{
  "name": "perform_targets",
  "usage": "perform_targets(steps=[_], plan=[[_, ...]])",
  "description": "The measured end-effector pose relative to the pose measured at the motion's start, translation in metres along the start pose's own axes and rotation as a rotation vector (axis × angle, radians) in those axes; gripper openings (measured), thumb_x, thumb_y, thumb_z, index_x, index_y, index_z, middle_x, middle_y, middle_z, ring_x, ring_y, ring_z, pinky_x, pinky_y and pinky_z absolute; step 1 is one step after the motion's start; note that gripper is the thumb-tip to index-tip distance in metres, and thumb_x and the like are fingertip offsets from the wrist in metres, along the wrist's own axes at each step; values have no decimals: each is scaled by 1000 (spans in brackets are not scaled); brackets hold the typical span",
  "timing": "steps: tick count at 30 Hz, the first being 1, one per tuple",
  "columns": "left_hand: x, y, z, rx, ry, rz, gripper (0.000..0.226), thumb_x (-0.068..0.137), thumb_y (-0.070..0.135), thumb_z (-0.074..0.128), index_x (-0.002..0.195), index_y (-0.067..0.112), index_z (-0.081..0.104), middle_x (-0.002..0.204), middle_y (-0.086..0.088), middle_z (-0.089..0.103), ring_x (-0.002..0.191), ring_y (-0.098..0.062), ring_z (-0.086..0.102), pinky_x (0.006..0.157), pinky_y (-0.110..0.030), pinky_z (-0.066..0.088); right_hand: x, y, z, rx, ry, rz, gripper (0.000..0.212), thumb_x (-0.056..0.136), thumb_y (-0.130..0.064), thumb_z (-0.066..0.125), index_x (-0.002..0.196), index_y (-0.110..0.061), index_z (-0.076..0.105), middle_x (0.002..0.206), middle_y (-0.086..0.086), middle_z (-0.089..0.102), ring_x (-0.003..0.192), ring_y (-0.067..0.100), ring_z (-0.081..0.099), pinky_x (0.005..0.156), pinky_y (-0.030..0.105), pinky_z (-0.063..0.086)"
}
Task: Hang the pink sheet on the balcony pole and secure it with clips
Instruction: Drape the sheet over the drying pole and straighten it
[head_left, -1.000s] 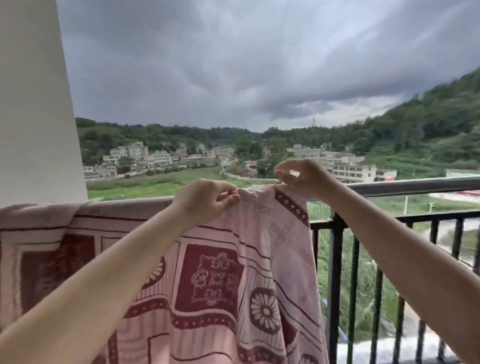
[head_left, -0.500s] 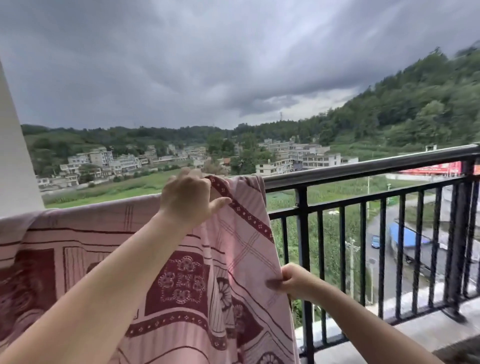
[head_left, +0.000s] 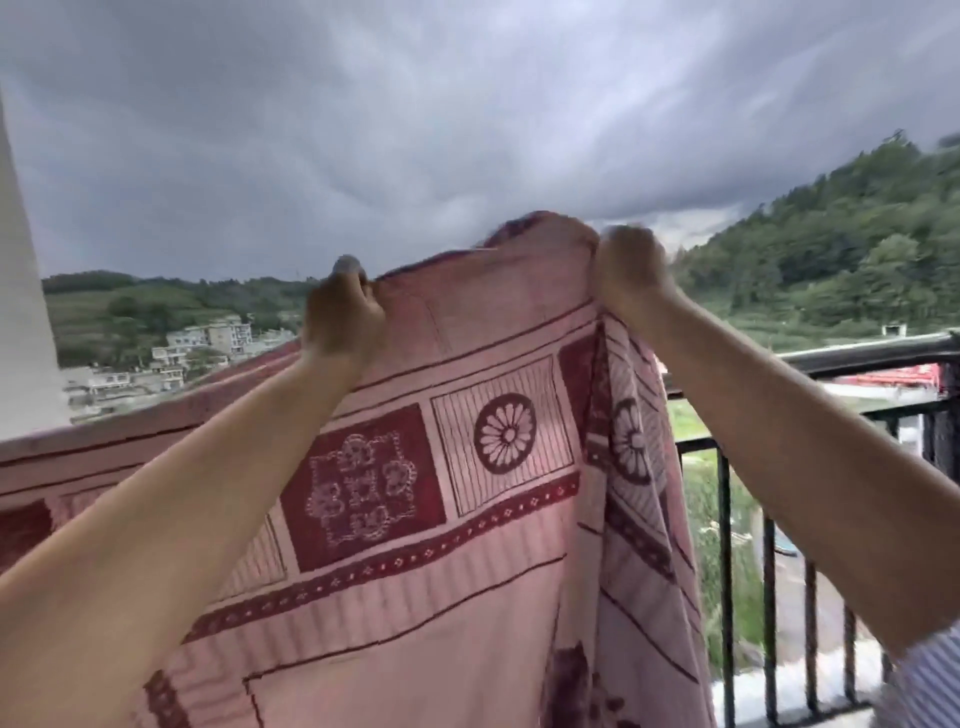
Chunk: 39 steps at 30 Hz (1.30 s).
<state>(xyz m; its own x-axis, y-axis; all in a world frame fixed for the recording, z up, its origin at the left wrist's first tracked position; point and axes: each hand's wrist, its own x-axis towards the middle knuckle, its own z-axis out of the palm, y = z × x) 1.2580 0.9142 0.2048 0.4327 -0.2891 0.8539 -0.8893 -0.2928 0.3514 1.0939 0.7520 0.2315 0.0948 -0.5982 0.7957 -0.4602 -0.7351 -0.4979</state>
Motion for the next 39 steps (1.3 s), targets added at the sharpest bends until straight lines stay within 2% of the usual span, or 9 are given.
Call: perform_targets(steps=[7, 10, 13, 19, 25, 27, 30, 32, 39], plan=[[41, 5, 81, 312, -557, -170, 55, 93, 32, 41, 139, 5, 28, 150, -17, 26, 138, -30, 26, 115, -39, 23, 69, 38, 79, -204, -448, -267, 44, 86, -13, 46, 127, -1, 39, 135, 22, 40, 121, 35, 41, 99, 40, 35], [25, 14, 95, 386, -788, -175, 36, 93, 37, 39, 110, 9, 57, 117, -12, 57, 111, -26, 53, 92, -33, 42, 63, 67, 101, -287, -902, -333, 46, 89, -23, 47, 128, -2, 37, 137, 16, 41, 121, 29, 43, 101, 36, 34], [-7, 40, 96, 272, -795, -90, 33, 95, 37, 37, 81, 12, 53, 76, -2, 50, 67, -16, 48, 56, -21, 36, 46, 90, 89, -343, -1131, -414, 41, 91, -28, 43, 125, -5, 45, 134, 11, 47, 119, 25, 46, 103, 36, 36], [-60, 88, 106, 132, -561, 248, 33, 87, 32, 55, 110, 11, 62, 99, -5, 69, 79, -17, 62, 70, -30, 55, 9, 124, 26, 105, -603, -465, 24, 88, -13, 49, 108, -4, 60, 110, 14, 65, 96, 23, 62, 81, 19, 42], [-82, 102, 122, 219, -263, 266, 29, 84, 17, 59, 109, 4, 63, 106, -13, 60, 103, -30, 51, 92, -40, 41, -52, 203, 3, 156, -29, -412, 12, 71, 0, 68, 83, 2, 67, 87, 18, 70, 82, 29, 63, 77, 33, 53], [-87, 110, 126, 334, -223, 248, 25, 84, 10, 53, 106, 3, 61, 103, -14, 62, 102, -31, 52, 90, -41, 40, -72, 216, 4, 147, -58, -312, 26, 74, -17, 70, 90, 3, 66, 93, 17, 68, 84, 29, 63, 76, 34, 54], [-90, 112, 130, 420, -209, 308, 12, 74, -5, 57, 83, -3, 65, 89, -19, 65, 89, -36, 58, 79, -45, 49, -93, 211, 8, 213, -572, 33, 63, 70, -58, 53, 95, -1, 63, 96, 16, 67, 69, 17, 61, 66, 27, 54], [-89, 111, 129, 491, -236, 370, 9, 61, -12, 67, 63, -4, 64, 70, -20, 65, 69, -37, 62, 60, -44, 54, -102, 208, 16, 254, -831, 261, 34, 80, -37, 57, 88, -4, 61, 102, 17, 66, 66, 12, 58, 66, 20, 52], [-78, 111, 123, 324, -290, 337, 17, 87, 4, 51, 92, -1, 66, 85, -16, 66, 77, -32, 62, 70, -40, 55, -79, 223, -15, 495, -589, 533, 31, 86, -5, 47, 56, -5, 51, 57, 7, 50, 44, 14, 43, 36, 21, 37]])
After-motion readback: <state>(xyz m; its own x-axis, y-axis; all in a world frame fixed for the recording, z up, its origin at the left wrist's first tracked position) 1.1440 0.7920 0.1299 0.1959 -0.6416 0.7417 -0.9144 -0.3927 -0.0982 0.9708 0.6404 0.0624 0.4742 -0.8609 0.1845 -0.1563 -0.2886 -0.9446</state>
